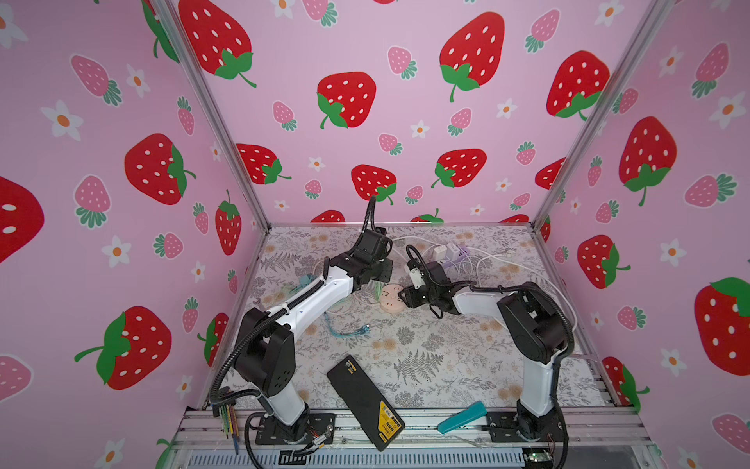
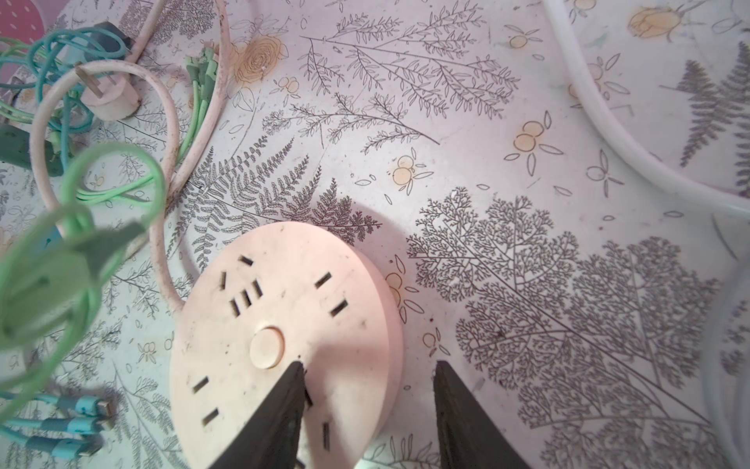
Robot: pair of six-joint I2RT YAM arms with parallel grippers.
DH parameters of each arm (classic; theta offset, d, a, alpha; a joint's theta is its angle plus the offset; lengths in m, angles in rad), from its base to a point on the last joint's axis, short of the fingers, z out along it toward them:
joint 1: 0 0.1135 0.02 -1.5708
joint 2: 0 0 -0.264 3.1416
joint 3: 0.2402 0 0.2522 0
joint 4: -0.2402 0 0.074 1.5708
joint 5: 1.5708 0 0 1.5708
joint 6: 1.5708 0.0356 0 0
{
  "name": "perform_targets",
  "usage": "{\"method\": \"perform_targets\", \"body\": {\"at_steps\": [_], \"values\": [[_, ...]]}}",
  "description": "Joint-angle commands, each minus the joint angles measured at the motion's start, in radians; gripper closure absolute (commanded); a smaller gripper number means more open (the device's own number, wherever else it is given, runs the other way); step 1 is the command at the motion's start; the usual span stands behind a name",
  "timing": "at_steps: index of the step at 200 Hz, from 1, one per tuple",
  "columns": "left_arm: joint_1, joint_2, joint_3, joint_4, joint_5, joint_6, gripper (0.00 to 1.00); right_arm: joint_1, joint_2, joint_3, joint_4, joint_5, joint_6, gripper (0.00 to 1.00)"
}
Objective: Pull the plug off the socket
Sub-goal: 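Lift the mint charger away and carry it aside with the left gripper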
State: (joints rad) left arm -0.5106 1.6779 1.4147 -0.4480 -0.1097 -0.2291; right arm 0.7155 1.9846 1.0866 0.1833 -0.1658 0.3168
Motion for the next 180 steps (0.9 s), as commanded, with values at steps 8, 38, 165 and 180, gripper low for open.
{"method": "perform_targets", "body": {"at_steps": [8, 38, 165, 180], "values": [[0.101, 0.022, 0.080, -0.046, 0.110, 0.026, 0.90, 0.005, 0.141, -0.086, -0.305, 0.120, -0.030, 0.47], [0.195, 0.116, 0.124, -0.058, 0.285, 0.021, 0.91, 0.005, 0.131, -0.090, -0.298, 0.119, -0.026, 0.47], [0.443, 0.417, 0.235, -0.074, 0.500, -0.052, 0.86, 0.007, 0.057, -0.125, -0.255, 0.121, -0.022, 0.47], [0.458, 0.441, 0.257, -0.095, 0.495, -0.046, 0.83, 0.008, 0.049, -0.128, -0.250, 0.122, -0.021, 0.47]]}}
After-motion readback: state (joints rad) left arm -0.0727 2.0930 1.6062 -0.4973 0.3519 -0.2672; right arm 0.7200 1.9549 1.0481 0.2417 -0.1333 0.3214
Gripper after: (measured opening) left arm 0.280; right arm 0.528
